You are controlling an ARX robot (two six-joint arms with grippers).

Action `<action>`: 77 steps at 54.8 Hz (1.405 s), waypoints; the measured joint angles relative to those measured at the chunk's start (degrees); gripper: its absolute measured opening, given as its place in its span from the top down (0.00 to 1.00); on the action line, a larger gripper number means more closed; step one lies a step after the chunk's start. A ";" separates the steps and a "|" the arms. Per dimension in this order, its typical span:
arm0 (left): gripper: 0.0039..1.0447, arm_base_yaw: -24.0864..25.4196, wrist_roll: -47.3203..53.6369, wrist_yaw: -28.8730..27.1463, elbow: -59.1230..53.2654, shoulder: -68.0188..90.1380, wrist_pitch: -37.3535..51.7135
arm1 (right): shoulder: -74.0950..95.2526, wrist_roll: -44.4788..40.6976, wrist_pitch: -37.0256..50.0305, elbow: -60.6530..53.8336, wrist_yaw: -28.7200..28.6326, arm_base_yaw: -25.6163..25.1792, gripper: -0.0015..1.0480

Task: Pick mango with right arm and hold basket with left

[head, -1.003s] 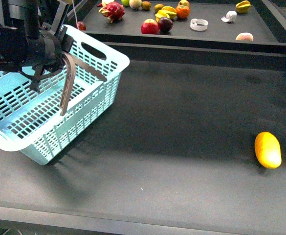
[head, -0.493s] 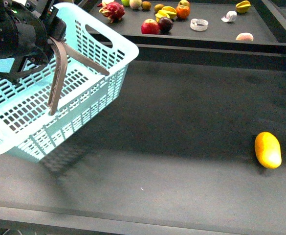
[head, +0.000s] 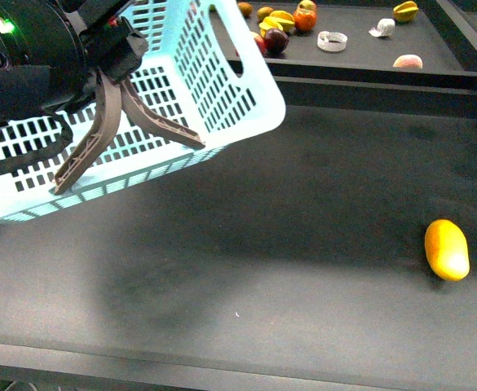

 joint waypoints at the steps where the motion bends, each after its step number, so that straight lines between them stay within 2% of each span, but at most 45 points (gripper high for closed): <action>1: 0.95 -0.13 0.37 0.07 -0.13 -0.09 0.09 | 0.00 0.00 0.00 0.00 0.00 0.00 0.08; 18: 0.95 -7.32 6.64 0.85 -6.10 -5.03 1.70 | 0.00 0.00 0.00 0.00 0.02 0.00 0.08; 38: 0.95 -12.04 9.81 -0.17 -10.03 -7.28 3.32 | 0.00 0.00 0.00 0.00 0.00 0.00 0.08; 47: 0.95 -12.37 9.90 1.22 -10.08 -7.28 4.83 | 0.00 0.00 0.00 0.00 0.00 0.00 0.08; 77: 0.95 -11.82 9.62 0.50 -9.86 -6.82 4.85 | 0.00 0.00 0.00 0.00 0.02 0.00 0.08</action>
